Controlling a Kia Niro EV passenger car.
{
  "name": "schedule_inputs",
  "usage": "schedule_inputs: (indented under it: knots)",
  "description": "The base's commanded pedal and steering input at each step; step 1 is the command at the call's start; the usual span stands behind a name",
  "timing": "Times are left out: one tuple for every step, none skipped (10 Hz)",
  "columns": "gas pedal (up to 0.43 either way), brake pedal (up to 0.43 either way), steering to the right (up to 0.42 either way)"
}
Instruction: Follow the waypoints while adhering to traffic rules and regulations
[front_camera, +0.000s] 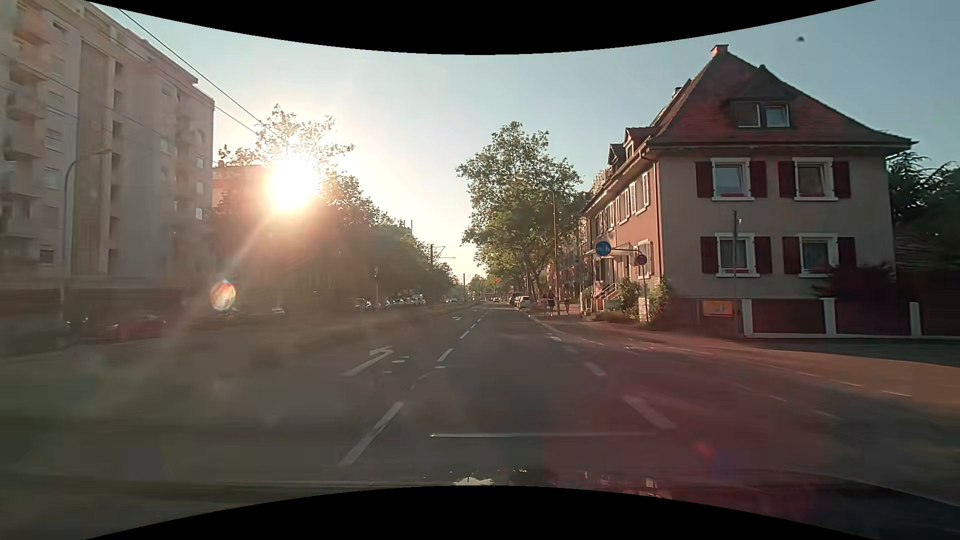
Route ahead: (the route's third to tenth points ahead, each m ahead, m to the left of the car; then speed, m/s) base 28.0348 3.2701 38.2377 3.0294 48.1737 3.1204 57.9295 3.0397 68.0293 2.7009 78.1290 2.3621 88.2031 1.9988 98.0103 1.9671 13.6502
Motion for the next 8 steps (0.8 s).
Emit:
schedule_inputs:
  knots:
    - [0.079, 0.0, -0.003]
    - [0.079, 0.0, -0.004]
    - [0.079, 0.0, -0.004]
    - [0.079, 0.0, -0.003]
    - [0.079, 0.0, -0.004]
    - [0.079, 0.0, -0.004]
    - [0.067, 0.0, -0.006]
    - [0.067, 0.0, -0.006]
